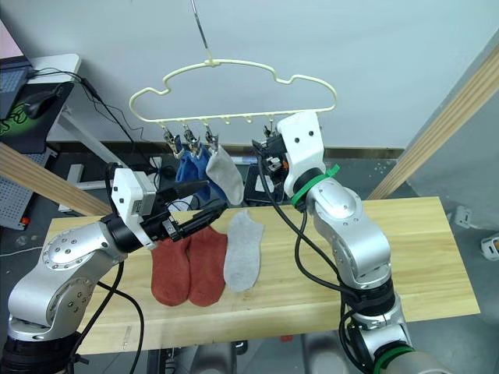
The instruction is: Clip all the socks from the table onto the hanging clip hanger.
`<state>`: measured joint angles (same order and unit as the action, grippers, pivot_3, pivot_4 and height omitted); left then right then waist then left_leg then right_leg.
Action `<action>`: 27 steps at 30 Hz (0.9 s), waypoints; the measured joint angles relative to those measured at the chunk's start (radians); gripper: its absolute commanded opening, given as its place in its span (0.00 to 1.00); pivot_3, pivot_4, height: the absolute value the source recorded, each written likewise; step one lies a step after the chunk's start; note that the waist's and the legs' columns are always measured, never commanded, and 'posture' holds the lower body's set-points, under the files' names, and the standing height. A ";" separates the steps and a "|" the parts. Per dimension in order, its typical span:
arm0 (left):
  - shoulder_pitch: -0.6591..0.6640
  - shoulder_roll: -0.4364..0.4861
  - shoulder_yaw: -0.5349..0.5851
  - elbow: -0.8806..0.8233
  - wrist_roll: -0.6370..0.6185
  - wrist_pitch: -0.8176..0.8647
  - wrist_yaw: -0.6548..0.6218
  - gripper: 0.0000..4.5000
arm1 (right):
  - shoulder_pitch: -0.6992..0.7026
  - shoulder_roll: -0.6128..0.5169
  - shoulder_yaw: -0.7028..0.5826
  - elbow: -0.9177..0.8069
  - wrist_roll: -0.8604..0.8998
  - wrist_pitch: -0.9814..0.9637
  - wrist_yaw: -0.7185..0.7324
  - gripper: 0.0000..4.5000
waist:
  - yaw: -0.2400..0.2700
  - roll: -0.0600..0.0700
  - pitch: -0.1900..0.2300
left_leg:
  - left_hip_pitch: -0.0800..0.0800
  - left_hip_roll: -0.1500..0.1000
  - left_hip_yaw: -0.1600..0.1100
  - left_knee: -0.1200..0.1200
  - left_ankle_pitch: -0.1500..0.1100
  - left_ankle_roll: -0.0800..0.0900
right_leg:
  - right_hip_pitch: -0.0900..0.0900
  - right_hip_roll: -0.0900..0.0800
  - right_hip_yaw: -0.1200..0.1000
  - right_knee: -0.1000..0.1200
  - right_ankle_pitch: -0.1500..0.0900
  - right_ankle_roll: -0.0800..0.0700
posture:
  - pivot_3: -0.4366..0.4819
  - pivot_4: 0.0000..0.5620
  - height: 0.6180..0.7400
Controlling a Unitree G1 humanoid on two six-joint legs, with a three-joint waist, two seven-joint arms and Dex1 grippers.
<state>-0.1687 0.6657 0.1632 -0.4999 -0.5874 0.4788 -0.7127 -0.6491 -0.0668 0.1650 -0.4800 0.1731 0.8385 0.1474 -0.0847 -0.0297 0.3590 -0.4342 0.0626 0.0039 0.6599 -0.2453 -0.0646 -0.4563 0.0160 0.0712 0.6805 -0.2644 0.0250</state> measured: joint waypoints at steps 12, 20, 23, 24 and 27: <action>0.002 0.000 0.000 0.000 0.001 0.000 0.002 0.76 | -0.031 0.064 0.020 0.071 -0.035 -0.045 -0.023 0.58 | 0.000 0.000 0.000 | 0.000 0.000 0.000 0.000 0.000 0.000 | 0.000 0.000 0.000 0.000 0.000 0.000 | 0.34 0.68 1.00; 0.006 0.000 0.000 0.000 0.001 0.000 0.002 0.76 | -0.042 0.080 0.020 0.109 -0.051 -0.091 -0.027 0.58 | 0.000 0.000 0.000 | 0.000 0.000 0.000 0.000 0.000 0.000 | 0.000 0.000 0.000 0.000 0.000 0.000 | 0.35 0.68 1.00; 0.008 0.000 0.000 0.000 0.001 0.000 0.002 0.76 | -0.043 0.087 0.017 0.117 -0.058 -0.098 -0.036 0.58 | 0.000 0.000 0.000 | 0.000 0.000 0.000 0.000 0.000 0.000 | 0.000 0.000 0.000 0.000 0.000 0.000 | 0.35 0.68 1.00; 0.009 0.000 0.000 0.000 0.001 0.000 0.002 0.76 | -0.043 0.088 0.017 0.117 -0.061 -0.099 -0.039 0.58 | 0.000 0.000 0.000 | 0.000 0.000 0.000 0.000 0.000 0.000 | 0.000 0.000 0.000 0.000 0.000 0.000 | 0.35 0.68 1.00; 0.009 0.000 0.000 0.000 0.001 0.000 0.002 0.76 | -0.043 0.090 0.015 0.118 -0.065 -0.106 -0.040 0.46 | 0.000 0.000 0.000 | 0.000 0.000 0.000 0.000 0.000 0.000 | 0.000 0.000 0.000 0.000 0.000 0.000 | 0.35 0.68 1.00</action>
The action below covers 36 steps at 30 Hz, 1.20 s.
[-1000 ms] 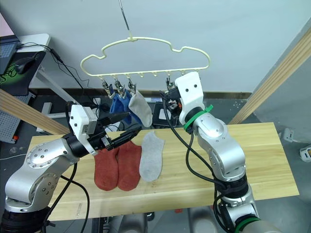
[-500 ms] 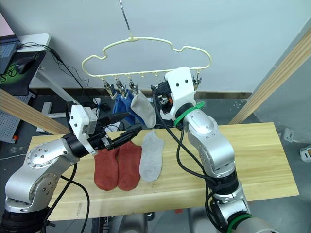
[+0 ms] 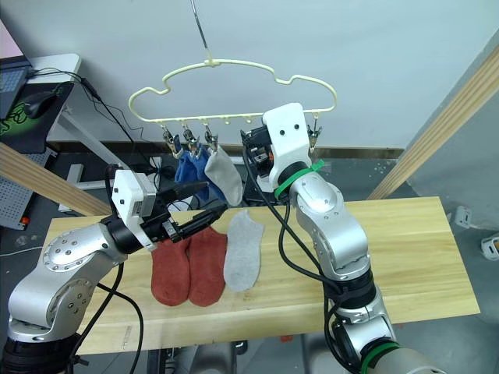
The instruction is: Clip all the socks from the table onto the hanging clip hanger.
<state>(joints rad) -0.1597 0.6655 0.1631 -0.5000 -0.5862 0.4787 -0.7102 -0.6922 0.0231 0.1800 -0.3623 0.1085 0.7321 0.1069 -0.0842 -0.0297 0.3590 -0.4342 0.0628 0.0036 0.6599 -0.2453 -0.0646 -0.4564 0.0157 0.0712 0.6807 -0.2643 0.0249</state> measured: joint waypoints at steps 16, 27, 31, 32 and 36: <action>0.133 -0.014 0.058 -0.008 0.048 0.002 0.111 0.94 | -0.001 0.008 -0.004 0.013 -0.008 -0.007 -0.004 0.02 | -0.002 0.000 0.000 | 0.000 0.001 -0.001 0.000 0.000 0.000 | 0.000 -0.001 0.000 0.000 0.000 0.000 | 0.35 0.69 1.00; 0.253 -0.167 0.112 0.154 0.193 0.049 0.375 1.00 | -0.004 0.012 -0.015 0.017 -0.008 -0.008 -0.002 0.02 | 0.000 0.000 0.000 | 0.000 0.000 0.000 0.000 0.000 0.000 | 0.000 -0.002 0.000 0.000 0.000 0.000 | 0.35 0.70 1.00; 0.203 -0.209 0.119 0.247 0.216 0.059 0.436 1.00 | -0.006 0.012 -0.020 0.017 -0.008 -0.008 0.000 0.02 | 0.000 0.000 0.000 | 0.000 0.000 0.000 0.000 0.000 0.000 | 0.000 -0.002 0.000 0.000 0.000 0.000 | 0.35 0.70 1.00; 0.183 -0.221 0.119 0.275 0.219 0.059 0.447 1.00 | -0.006 0.012 -0.020 0.017 -0.008 -0.008 0.000 0.02 | 0.000 0.000 0.000 | 0.000 0.000 0.000 0.000 0.000 0.000 | 0.000 -0.002 0.000 0.000 0.000 0.000 | 0.35 0.70 1.00; 0.130 -0.252 0.118 0.363 0.237 0.060 0.481 1.00 | -0.007 0.014 -0.019 0.018 -0.008 -0.009 0.001 0.02 | 0.000 0.000 0.000 | 0.000 0.001 0.000 0.000 0.000 0.000 | 0.000 -0.002 -0.001 0.000 0.000 0.000 | 0.34 0.70 1.00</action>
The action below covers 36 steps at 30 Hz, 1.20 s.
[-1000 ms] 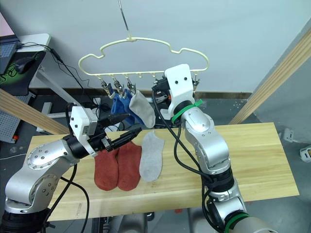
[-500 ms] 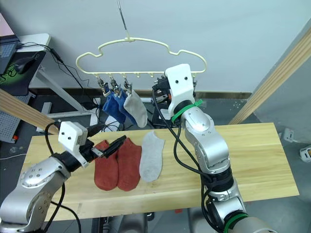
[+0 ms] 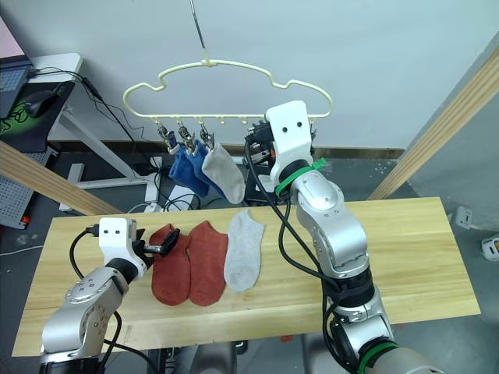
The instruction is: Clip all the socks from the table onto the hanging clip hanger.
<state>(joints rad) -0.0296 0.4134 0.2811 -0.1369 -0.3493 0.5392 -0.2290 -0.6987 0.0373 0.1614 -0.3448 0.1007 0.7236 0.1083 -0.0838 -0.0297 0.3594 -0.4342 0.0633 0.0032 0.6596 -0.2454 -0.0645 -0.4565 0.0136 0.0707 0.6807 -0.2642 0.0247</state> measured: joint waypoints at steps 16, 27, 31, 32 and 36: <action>-0.062 -0.024 0.013 0.070 0.006 0.107 0.043 0.42 | -0.001 0.003 0.001 0.000 0.000 0.000 0.000 0.02 | -0.002 0.000 0.000 | 0.000 0.000 0.000 0.000 0.000 0.000 | 0.000 -0.001 0.000 0.001 0.000 0.000 | 0.33 0.69 1.00; -0.008 -0.047 -0.018 -0.087 0.001 0.018 -0.015 0.00 | -0.001 0.009 0.000 0.000 0.000 0.003 -0.001 0.02 | 0.001 0.000 0.000 | 0.000 0.001 0.000 0.000 0.000 0.000 | 0.000 -0.002 0.000 0.000 0.000 0.000 | 0.34 0.69 1.00; -0.024 -0.040 -0.101 -0.217 0.023 -0.098 -0.093 0.00 | -0.001 0.020 -0.001 0.000 0.001 0.009 -0.003 0.02 | 0.000 0.000 0.000 | 0.000 0.001 0.001 0.000 0.000 0.000 | 0.000 -0.003 0.001 0.000 0.000 0.000 | 0.33 0.68 1.00; -0.026 -0.037 -0.136 -0.245 0.038 -0.133 -0.115 0.00 | -0.001 0.024 -0.001 -0.001 0.001 0.011 -0.005 0.02 | 0.000 0.000 0.000 | 0.000 0.000 0.001 0.000 0.000 0.000 | 0.000 -0.003 0.001 0.000 0.000 0.000 | 0.33 0.68 1.00; -0.047 -0.051 -0.250 -0.294 0.107 -0.264 -0.152 0.00 | -0.007 0.042 -0.005 -0.007 0.002 0.030 -0.011 0.02 | -0.002 0.000 0.000 | 0.000 0.000 0.001 -0.001 0.000 0.000 | 0.000 -0.002 0.001 0.000 0.000 0.000 | 0.32 0.68 1.00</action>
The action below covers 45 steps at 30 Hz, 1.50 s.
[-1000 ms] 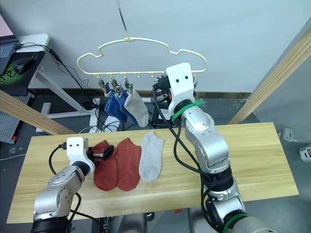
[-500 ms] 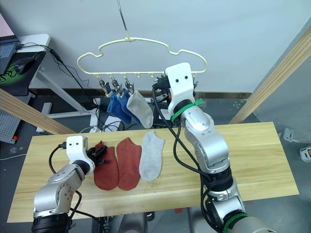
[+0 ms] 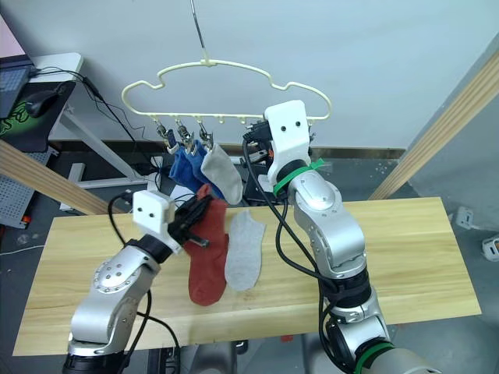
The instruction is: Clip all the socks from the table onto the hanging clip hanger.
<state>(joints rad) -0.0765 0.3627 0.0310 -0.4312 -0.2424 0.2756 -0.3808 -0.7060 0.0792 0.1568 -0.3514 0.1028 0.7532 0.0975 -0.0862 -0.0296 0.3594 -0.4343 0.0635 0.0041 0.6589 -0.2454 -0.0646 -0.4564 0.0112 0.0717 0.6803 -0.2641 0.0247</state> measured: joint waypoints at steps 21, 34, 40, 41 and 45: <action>-0.167 -0.194 -0.183 0.316 0.350 -0.461 0.168 0.00 | -0.020 0.051 -0.034 -0.035 0.076 0.096 -0.015 0.02 | -0.005 0.000 0.000 | -0.001 -0.001 0.000 0.000 0.000 0.001 | 0.000 0.002 -0.001 0.000 0.000 0.000 | 0.28 0.67 1.00; -0.226 -0.259 -0.154 0.322 0.189 -0.369 0.107 0.00 | -0.020 0.051 -0.034 -0.046 0.089 0.109 -0.020 0.02 | -0.021 0.000 0.000 | -0.001 -0.001 0.000 0.001 0.000 0.001 | 0.000 0.003 -0.001 0.001 0.000 0.000 | 0.28 0.67 1.00; -0.230 -0.272 -0.142 0.321 0.146 -0.358 0.097 0.00 | -0.020 0.051 -0.032 -0.047 0.088 0.109 -0.020 0.02 | -0.026 0.000 0.000 | -0.001 -0.001 0.000 0.001 0.000 0.001 | 0.000 0.003 -0.001 0.001 0.000 0.000 | 0.28 0.66 1.00; -0.230 -0.271 -0.142 0.320 0.141 -0.354 0.091 0.00 | -0.020 0.051 -0.032 -0.047 0.088 0.109 -0.020 0.02 | -0.027 0.000 0.000 | -0.001 -0.001 0.000 0.001 0.000 0.001 | 0.000 0.003 -0.001 0.001 0.000 0.000 | 0.28 0.66 1.00; -0.230 -0.279 -0.143 0.317 0.125 -0.347 0.084 0.00 | -0.020 0.051 -0.030 -0.047 0.088 0.109 -0.020 0.02 | -0.027 0.000 0.000 | -0.001 -0.001 0.000 0.001 0.000 0.001 | 0.000 0.003 -0.001 0.001 0.000 0.000 | 0.29 0.66 1.00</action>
<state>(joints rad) -0.3069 0.0832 -0.1121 -0.1138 -0.1172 -0.0711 -0.2967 -0.7260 0.1302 0.1264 -0.3988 0.1908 0.8623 0.0774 -0.1129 -0.0296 0.3594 -0.4355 0.0626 0.0042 0.6597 -0.2458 -0.0635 -0.4564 0.0144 0.0710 0.6810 -0.2640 0.0246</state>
